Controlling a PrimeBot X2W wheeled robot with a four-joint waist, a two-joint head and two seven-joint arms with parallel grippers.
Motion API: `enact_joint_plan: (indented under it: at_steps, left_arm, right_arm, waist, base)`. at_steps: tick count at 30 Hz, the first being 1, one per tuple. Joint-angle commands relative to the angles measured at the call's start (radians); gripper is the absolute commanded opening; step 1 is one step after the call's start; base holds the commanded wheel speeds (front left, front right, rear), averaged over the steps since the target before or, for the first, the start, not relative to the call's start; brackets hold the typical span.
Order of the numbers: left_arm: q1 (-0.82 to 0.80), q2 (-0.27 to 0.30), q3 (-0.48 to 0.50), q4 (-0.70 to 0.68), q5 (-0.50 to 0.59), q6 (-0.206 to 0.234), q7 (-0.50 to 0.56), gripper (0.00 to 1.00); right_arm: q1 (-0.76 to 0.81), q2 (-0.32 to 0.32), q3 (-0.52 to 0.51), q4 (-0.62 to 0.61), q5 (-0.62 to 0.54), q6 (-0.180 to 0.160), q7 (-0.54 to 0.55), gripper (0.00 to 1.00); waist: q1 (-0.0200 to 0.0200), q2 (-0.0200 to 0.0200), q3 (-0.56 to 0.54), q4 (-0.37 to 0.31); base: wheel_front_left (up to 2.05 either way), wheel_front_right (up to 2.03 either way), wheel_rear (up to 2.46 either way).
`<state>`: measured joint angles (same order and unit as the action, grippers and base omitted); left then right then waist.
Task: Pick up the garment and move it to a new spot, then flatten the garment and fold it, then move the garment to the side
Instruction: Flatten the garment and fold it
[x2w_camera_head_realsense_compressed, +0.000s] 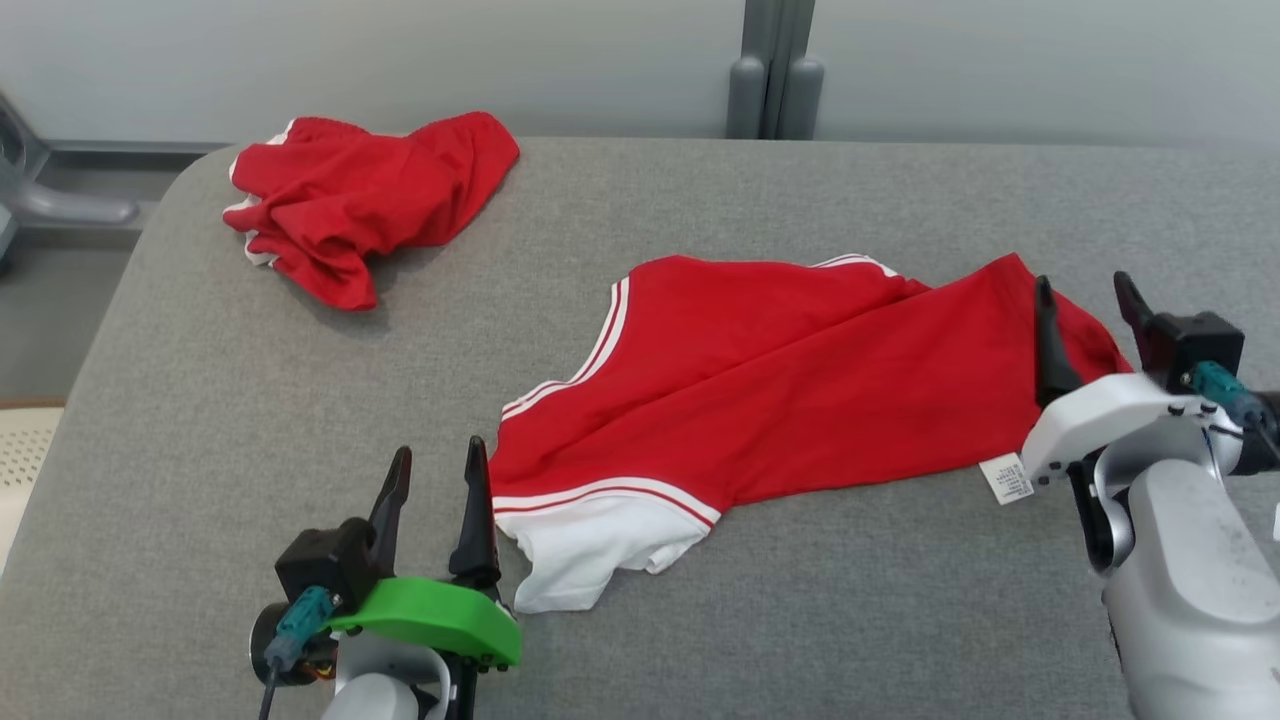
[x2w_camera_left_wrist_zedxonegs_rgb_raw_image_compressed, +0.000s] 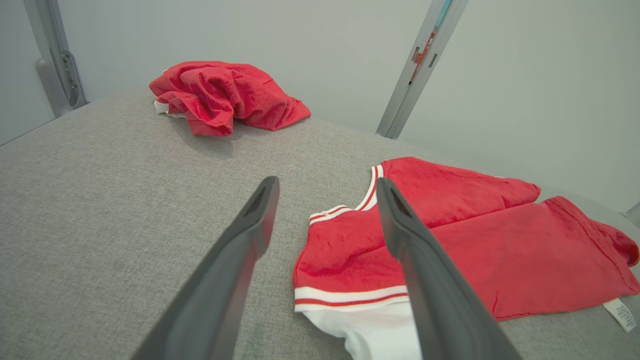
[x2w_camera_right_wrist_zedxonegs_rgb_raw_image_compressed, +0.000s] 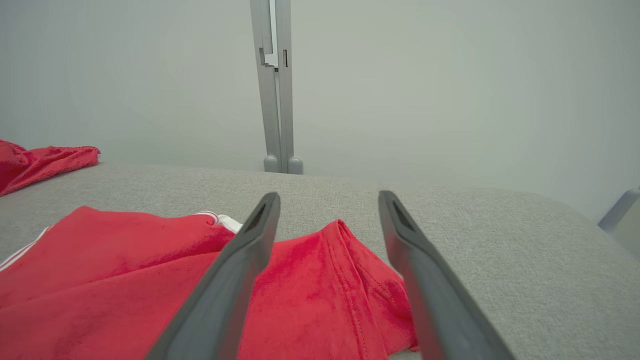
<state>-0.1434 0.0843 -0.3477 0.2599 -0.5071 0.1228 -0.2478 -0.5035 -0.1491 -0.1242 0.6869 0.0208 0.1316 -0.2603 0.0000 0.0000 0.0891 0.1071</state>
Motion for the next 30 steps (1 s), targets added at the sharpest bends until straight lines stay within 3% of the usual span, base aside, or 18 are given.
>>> enact_joint_plan:
  at_steps: [1,13,30]
  left_arm:
    - [0.023,0.007,0.008,0.012,-0.008,-0.007,-0.008,1.00]
    - [0.097,-0.004,0.006,0.047,0.010,-0.013,-0.019,1.00]
    - [0.106,0.001,0.000,0.051,0.049,0.007,-0.017,1.00]
  right_arm:
    - [0.048,0.008,0.013,-0.044,0.019,-0.002,-0.004,1.00]
    - [0.341,0.089,0.056,-0.347,0.045,-0.002,-0.004,1.00]
    - [0.460,0.097,0.115,-0.412,0.131,-0.002,-0.005,1.00]
  waist:
    - [0.0000,0.0000,-0.058,-0.035]
    - [0.0000,0.0000,-0.139,-0.032]
    - [0.0000,0.0000,-0.181,-0.027]
  base:
    - [0.00,0.00,0.00]
    - [0.00,0.00,0.00]
    - [0.00,0.00,0.00]
